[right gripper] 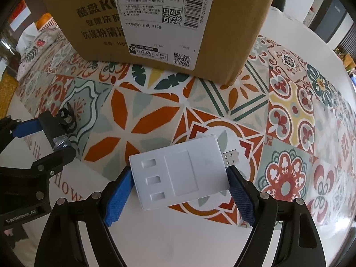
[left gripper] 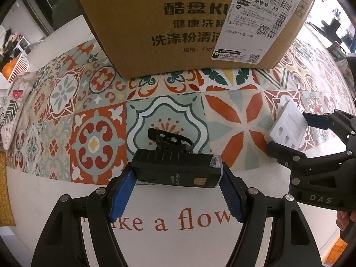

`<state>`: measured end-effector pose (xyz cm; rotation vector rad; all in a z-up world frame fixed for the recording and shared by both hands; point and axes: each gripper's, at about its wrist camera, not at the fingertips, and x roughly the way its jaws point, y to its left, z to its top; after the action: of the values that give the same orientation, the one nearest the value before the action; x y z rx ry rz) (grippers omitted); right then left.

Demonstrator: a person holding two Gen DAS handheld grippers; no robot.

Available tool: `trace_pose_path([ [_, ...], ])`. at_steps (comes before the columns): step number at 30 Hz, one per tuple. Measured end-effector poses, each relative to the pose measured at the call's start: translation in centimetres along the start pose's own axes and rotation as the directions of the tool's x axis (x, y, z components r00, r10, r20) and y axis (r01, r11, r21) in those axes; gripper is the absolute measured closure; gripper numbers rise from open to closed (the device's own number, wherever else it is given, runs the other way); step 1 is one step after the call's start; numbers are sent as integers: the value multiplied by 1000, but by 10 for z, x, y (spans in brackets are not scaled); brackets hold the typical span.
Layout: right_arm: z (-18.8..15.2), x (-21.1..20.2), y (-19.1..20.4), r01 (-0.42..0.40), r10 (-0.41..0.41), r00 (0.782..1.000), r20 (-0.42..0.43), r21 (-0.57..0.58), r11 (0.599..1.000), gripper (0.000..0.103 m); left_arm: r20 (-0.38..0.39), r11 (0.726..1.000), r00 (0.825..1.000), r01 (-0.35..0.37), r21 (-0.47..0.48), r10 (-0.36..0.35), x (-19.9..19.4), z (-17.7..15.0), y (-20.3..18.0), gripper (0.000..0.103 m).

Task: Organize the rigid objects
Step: 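Grasp the white plug charger with the right gripper while the left holds the light, then carry the bike light and white plug over the box with both grippers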

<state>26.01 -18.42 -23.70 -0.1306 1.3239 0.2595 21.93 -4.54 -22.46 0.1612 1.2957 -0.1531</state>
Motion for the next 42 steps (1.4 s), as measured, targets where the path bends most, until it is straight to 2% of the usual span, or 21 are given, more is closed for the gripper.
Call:
trace_pose_path([
  [10,-5,-22,-4,-1,-2,998,61,48,999,21,35,1000,999,4,6,-4,-12,1,-3,31],
  [22,-9,-79,-4,30,-48,983,179,101,994,21,162,1000,987,-1,18,-2,-61,11,0,31],
  [29,-1,-116,1,40,-70,959,276,116,993,21,251,999,968,12,30,-19,-99,23,5,31],
  [42,21,-184,11,44,-96,889,448,125,991,21,401,998,915,26,63,-50,-160,50,14,31],
])
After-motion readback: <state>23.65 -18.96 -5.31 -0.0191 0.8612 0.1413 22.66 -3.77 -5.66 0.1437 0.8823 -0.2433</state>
